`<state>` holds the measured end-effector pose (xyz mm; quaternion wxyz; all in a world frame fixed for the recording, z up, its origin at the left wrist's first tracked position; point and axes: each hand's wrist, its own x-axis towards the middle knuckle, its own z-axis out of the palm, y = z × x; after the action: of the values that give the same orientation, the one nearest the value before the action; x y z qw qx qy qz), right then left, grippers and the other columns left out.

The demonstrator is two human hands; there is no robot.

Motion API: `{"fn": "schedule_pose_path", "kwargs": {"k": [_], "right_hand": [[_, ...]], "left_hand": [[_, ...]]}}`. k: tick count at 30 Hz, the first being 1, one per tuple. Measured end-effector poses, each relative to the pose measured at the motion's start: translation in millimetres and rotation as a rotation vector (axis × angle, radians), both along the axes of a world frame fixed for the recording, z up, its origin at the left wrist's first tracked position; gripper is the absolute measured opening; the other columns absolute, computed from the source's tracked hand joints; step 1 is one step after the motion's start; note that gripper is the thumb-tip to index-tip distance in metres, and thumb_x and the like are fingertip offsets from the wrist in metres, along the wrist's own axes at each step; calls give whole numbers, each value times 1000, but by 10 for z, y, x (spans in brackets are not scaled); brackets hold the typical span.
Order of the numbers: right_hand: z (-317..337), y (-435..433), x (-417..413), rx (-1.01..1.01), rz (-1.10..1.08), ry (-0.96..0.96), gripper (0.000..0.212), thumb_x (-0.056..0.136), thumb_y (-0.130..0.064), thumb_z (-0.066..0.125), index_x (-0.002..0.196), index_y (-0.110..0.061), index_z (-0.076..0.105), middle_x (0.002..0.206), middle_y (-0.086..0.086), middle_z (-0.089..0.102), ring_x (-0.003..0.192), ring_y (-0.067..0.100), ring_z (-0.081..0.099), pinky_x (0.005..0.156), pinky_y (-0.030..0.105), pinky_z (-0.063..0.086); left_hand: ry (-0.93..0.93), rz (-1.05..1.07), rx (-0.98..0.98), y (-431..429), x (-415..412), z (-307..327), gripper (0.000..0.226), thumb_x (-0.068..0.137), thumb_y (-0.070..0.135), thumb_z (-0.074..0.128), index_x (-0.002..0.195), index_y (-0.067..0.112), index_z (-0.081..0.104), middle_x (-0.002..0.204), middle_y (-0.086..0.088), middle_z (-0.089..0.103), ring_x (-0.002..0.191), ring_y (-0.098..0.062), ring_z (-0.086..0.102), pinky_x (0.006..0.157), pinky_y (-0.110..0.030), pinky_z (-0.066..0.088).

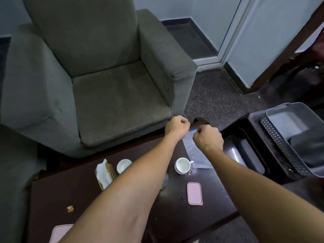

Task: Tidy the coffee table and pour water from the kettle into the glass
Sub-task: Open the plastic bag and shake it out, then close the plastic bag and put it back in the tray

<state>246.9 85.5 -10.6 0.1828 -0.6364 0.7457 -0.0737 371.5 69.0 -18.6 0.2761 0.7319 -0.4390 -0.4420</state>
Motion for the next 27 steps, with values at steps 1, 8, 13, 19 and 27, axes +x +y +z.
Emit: {"fn": "schedule_pose_path", "kwargs": {"k": [1, 8, 13, 19, 27], "right_hand": [[-66, -46, -162, 25, -19, 12, 22, 87, -21, 56, 95, -13, 74, 103, 19, 73, 100, 43, 68, 80, 38, 54], [-597, -437, -993, 175, -14, 24, 22, 87, -19, 55, 97, -15, 74, 98, 14, 72, 89, 38, 64, 71, 34, 48], [-967, -710, -1203, 243, 16, -6, 14, 88, -17, 54, 87, -16, 68, 93, 11, 70, 82, 34, 58, 71, 33, 45], [-1337, -956, -1230, 237, 23, -12, 12, 91, -15, 51, 94, -11, 62, 111, 14, 66, 103, 37, 62, 77, 36, 46], [-1645, -1109, -1195, 373, -40, 31, 42, 93, -25, 58, 129, -6, 63, 136, 17, 57, 127, 40, 54, 98, 46, 50]], "left_hand": [[-12, 1, 22, -39, -119, -75, 23, 90, 24, 56, 101, 22, 76, 104, -4, 79, 106, -28, 70, 94, -37, 57], [-65, 77, 157, -353, -710, -660, 27, 91, 19, 57, 111, 26, 74, 126, -3, 72, 118, -29, 65, 99, -32, 54], [-137, 140, 242, -478, -876, -1078, 29, 93, 19, 58, 119, 25, 70, 133, -5, 66, 126, -29, 59, 97, -29, 47], [-291, 217, 307, -514, -850, -1406, 39, 95, 26, 62, 132, 15, 57, 140, -15, 50, 129, -36, 55, 102, -38, 47], [-288, 250, 529, -498, -795, -1566, 67, 82, 21, 78, 139, 8, 44, 143, -17, 55, 133, -35, 55, 101, -41, 51]]}}
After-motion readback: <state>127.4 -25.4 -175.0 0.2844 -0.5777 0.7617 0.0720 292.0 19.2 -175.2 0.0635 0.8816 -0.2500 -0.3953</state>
